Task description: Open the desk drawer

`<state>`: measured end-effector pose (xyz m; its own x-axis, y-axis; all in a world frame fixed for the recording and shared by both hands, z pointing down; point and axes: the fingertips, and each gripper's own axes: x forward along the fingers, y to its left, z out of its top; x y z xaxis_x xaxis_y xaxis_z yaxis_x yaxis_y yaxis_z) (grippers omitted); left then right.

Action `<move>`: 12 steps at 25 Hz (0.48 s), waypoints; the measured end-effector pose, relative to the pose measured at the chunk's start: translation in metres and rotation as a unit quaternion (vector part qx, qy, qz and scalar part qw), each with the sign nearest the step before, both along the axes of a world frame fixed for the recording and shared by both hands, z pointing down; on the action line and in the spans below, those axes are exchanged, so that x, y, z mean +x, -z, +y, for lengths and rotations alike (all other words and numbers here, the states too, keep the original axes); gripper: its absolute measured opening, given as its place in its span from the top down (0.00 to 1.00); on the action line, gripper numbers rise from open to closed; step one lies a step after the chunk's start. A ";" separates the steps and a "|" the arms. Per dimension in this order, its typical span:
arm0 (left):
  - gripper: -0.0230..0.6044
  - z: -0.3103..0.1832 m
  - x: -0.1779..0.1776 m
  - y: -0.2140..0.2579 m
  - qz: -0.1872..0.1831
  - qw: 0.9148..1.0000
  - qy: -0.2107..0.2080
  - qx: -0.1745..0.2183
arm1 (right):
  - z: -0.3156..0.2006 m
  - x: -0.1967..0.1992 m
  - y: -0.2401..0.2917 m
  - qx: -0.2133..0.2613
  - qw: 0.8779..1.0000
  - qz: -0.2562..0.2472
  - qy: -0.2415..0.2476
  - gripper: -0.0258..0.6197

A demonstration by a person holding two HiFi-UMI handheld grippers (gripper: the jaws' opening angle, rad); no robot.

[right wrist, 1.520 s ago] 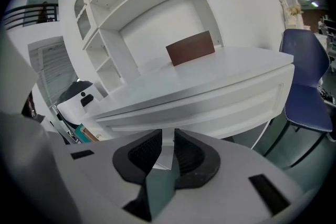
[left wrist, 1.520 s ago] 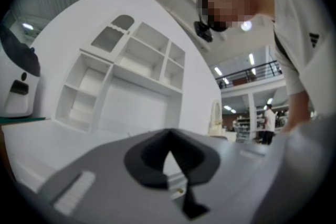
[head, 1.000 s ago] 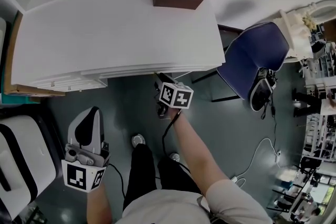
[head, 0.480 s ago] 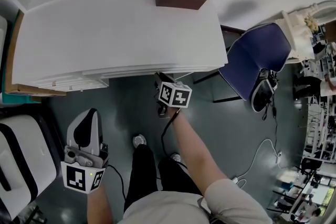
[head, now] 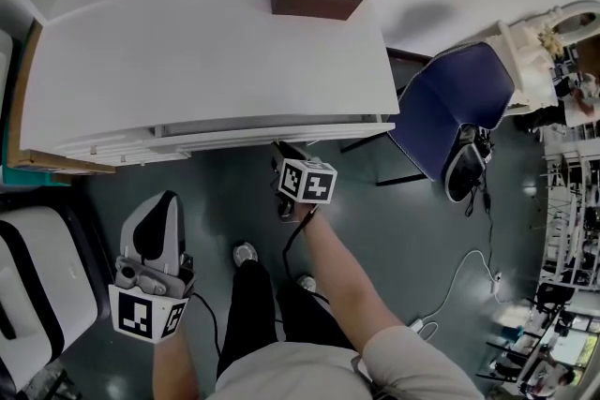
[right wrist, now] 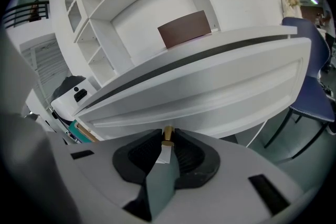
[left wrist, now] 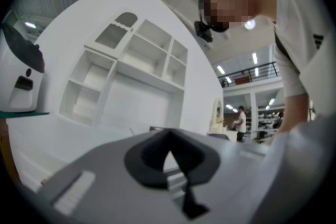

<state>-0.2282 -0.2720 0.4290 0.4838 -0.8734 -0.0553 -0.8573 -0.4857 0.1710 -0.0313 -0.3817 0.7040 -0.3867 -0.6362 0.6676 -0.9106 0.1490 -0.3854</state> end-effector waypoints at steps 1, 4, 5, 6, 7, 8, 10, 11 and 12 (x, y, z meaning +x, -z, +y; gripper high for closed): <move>0.95 0.001 0.002 0.001 0.000 1.000 -0.001 0.001 | 0.004 0.000 0.000 -0.001 1.000 -0.001 0.001 0.84; 0.95 0.003 0.006 0.005 -0.002 1.000 -0.003 0.004 | 0.014 0.000 0.000 -0.003 1.000 -0.004 0.005 0.84; 0.95 0.004 0.007 0.006 -0.002 1.000 -0.002 0.005 | 0.017 0.001 0.000 -0.004 1.000 -0.005 0.006 0.84; 0.95 0.005 0.008 0.007 -0.002 1.000 -0.002 0.006 | 0.021 0.001 0.000 -0.005 1.000 -0.005 0.006 0.84; 0.95 0.006 0.009 0.007 -0.002 1.000 -0.001 0.007 | 0.024 0.002 -0.001 -0.006 1.000 -0.005 0.007 0.84; 0.95 0.007 0.010 0.008 -0.002 1.000 0.000 0.008 | 0.028 0.002 -0.001 -0.008 1.000 -0.006 0.008 0.84; 0.95 0.010 0.012 0.010 -0.001 1.000 0.002 0.009 | 0.035 0.002 -0.001 -0.009 1.000 -0.007 0.010 0.84; 0.95 0.011 0.013 0.011 -0.001 1.000 0.004 0.010 | 0.039 0.003 -0.001 -0.010 1.000 -0.008 0.012 0.84; 0.95 0.013 0.014 0.013 -0.001 1.000 0.005 0.011 | 0.043 0.003 -0.001 -0.011 1.000 -0.009 0.013 0.84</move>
<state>-0.2146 -0.2590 0.4165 0.4748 -0.8770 -0.0739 -0.8625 -0.4804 0.1593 -0.0285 -0.3387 0.7045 -0.4144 -0.6108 0.6747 -0.8997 0.1634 -0.4047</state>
